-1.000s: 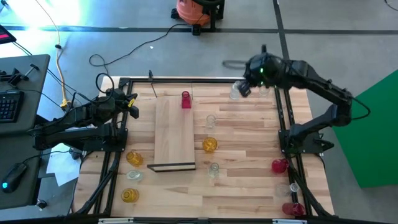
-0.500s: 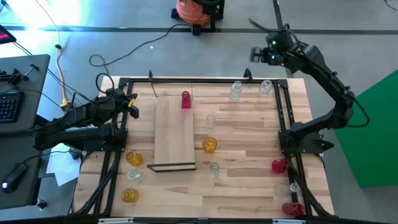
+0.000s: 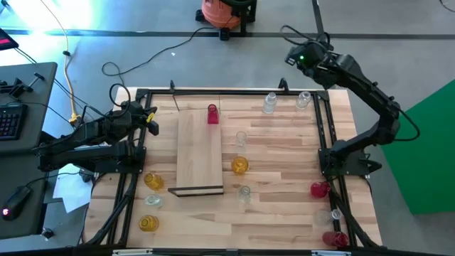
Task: Sort vases onto shelf
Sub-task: Put the transparent vase on the shelf
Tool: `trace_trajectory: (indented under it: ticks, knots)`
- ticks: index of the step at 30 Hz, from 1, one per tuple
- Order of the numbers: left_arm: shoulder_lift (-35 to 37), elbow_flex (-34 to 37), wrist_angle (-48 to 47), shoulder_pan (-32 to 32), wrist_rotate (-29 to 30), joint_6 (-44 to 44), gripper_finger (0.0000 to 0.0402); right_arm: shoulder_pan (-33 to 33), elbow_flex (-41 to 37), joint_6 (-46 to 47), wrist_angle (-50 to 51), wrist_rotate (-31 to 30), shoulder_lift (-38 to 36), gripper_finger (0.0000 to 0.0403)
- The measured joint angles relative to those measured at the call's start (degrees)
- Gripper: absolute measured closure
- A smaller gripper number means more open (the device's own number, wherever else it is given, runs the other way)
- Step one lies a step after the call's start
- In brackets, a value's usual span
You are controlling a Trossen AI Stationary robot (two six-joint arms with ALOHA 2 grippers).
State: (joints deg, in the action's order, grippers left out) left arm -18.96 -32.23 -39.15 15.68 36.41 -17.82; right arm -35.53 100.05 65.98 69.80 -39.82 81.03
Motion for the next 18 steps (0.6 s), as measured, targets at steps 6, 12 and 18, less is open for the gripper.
trace_trajectory:
  ticks: [6, 12, 18]
  knots:
    - [0.0, 0.0, 0.0, 0.02, 0.01, 0.02, 0.0401, -2.53, 0.0, -1.67, 2.14, -0.05, 2.34, 0.0403]
    - [0.0, 0.0, 0.0, 0.0, 0.02, 0.02, 0.0401, -5.39, 0.0, -6.97, 2.16, 4.34, 3.12, 0.0403]
    - [0.0, 0.0, 0.0, 0.01, 0.0, 0.02, 0.0401, -7.0, 0.0, -11.03, 2.16, 4.6, 3.05, 0.0403]
